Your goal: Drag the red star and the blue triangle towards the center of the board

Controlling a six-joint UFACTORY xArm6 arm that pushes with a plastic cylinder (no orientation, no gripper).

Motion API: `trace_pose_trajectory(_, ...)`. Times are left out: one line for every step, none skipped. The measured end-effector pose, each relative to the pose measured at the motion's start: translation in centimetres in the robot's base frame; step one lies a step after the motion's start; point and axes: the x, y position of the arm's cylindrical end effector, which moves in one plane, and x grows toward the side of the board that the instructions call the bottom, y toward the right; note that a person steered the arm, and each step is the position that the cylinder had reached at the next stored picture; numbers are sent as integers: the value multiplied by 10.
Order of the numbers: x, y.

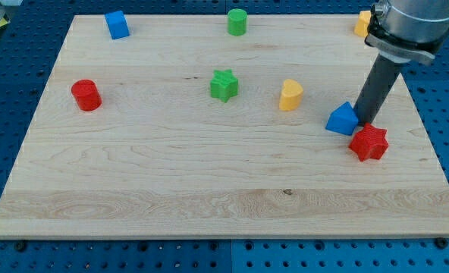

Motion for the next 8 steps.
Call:
trace_pose_trajectory(0,30)
trace_pose_trajectory(1,51)
trace_pose_trajectory(47,42)
trace_pose_trajectory(60,-2)
trace_pose_trajectory(60,-43)
trace_pose_trajectory(60,-43)
trace_pose_trajectory(61,15)
trace_pose_trajectory(52,35)
